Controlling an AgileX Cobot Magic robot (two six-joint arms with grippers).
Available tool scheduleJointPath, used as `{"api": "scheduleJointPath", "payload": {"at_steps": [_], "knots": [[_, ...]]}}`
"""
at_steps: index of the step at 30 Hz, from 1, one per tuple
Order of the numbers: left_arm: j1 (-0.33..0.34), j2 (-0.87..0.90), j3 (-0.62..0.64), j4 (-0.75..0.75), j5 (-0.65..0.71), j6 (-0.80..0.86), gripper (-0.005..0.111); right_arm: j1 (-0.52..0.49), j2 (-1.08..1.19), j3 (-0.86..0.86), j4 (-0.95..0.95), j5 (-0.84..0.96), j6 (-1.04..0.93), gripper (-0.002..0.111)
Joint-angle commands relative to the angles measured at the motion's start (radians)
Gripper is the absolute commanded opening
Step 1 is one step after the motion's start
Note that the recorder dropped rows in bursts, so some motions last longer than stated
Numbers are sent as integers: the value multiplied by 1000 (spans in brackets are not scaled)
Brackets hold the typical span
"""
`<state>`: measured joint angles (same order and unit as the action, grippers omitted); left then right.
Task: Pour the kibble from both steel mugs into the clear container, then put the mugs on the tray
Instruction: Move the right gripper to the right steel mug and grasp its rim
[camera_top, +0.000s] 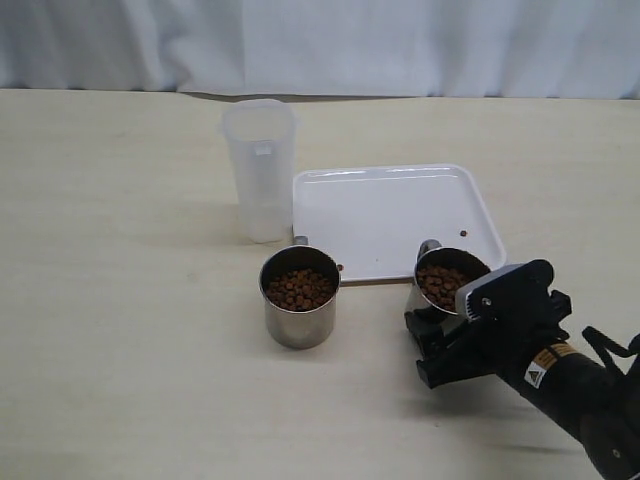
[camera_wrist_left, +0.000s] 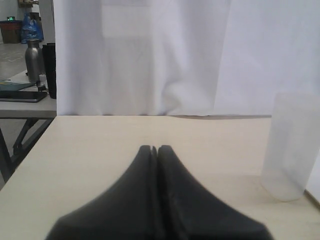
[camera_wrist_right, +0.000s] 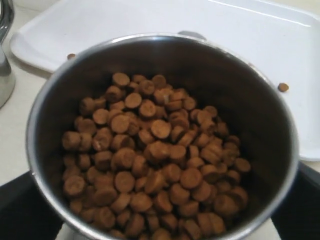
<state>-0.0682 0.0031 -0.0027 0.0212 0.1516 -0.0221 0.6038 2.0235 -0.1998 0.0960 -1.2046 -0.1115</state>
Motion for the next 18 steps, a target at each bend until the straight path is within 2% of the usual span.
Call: {"api": "scheduleJointPath", "payload": {"at_steps": [1,18], "knots": [[2,-3,3,-5,-8,0,0,0,3,4,44,-16,26,110],[2,-3,3,-5,-8,0,0,0,3,-27,23,-16,-5,110]]}}
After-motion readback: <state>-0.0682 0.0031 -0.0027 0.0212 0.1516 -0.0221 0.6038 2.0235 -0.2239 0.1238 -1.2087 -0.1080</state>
